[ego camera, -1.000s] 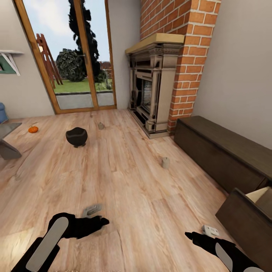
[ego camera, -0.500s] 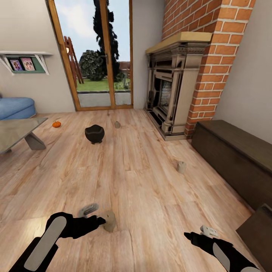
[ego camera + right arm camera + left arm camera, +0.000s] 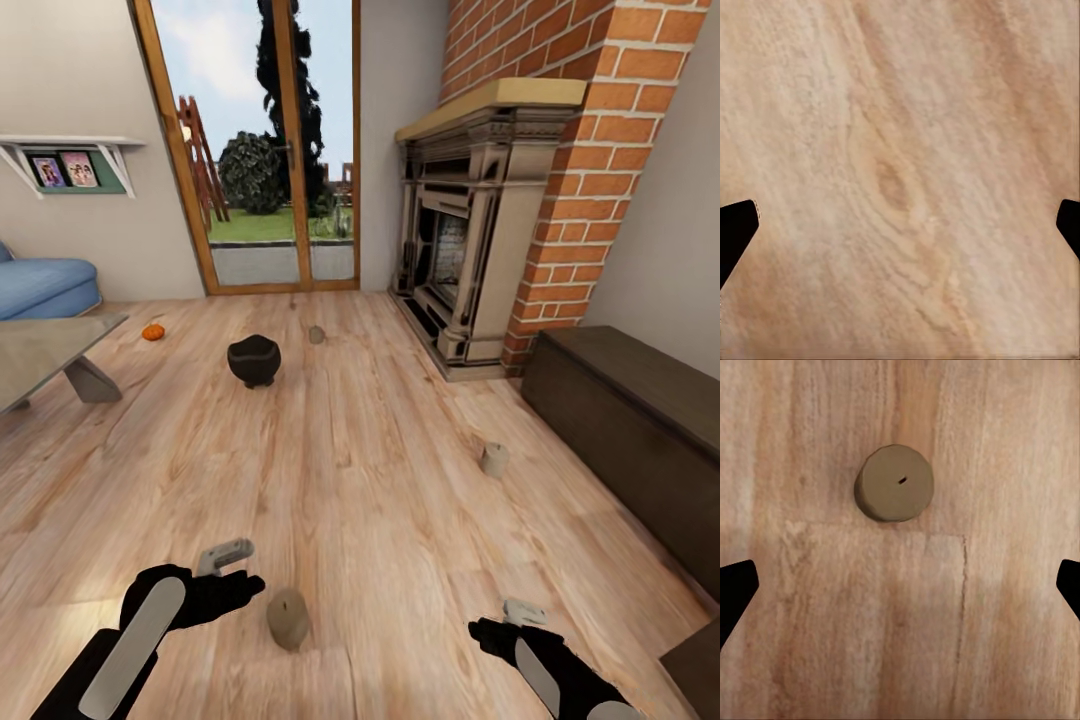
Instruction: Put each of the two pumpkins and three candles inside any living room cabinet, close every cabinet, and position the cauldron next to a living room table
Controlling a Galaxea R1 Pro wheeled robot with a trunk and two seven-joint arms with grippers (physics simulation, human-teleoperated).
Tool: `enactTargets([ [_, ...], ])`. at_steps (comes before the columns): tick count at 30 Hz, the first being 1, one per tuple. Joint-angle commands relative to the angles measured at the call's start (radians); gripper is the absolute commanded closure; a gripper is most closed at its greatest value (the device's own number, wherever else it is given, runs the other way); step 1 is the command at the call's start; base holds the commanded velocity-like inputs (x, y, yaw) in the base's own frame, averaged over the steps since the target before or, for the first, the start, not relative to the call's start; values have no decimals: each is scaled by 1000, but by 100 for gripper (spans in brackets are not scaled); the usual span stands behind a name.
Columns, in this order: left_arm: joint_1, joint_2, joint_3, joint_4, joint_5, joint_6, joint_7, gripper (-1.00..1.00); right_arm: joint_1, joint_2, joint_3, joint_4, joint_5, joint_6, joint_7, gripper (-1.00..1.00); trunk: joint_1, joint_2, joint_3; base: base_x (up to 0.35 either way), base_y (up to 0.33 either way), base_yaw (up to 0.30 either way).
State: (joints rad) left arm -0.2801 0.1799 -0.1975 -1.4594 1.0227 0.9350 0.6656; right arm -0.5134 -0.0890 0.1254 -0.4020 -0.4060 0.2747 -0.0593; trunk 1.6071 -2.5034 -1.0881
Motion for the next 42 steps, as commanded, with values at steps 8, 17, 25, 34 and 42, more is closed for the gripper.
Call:
enactTargets([
  [8, -1, 6, 0, 28, 5, -13, 11, -100, -76, 107, 23, -145, -4, 209, -157, -100, 0, 0, -1, 143, 0, 0],
  [17, -3, 7, 1, 69, 4, -39, 11, -100, -172, 117, 25, -173, -7, 245, -167, -100, 0, 0, -1, 92, 0, 0],
  [25, -4, 3, 0, 71, 4, -43, 14, -100, -177, 117, 28, -202, 1, 241, -165, -100, 0, 0, -1, 4, 0, 0],
  [34, -10, 4, 0, 71, 5, -42, 17, -100, -177, 119, 31, -205, 5, 203, -163, -100, 0, 0, -1, 0, 0, 0],
  [42, -10, 7, 0, 71, 5, -42, 17, -100, -177, 119, 37, -201, 8, 12, -156, -100, 0, 0, -1, 0, 0, 0],
])
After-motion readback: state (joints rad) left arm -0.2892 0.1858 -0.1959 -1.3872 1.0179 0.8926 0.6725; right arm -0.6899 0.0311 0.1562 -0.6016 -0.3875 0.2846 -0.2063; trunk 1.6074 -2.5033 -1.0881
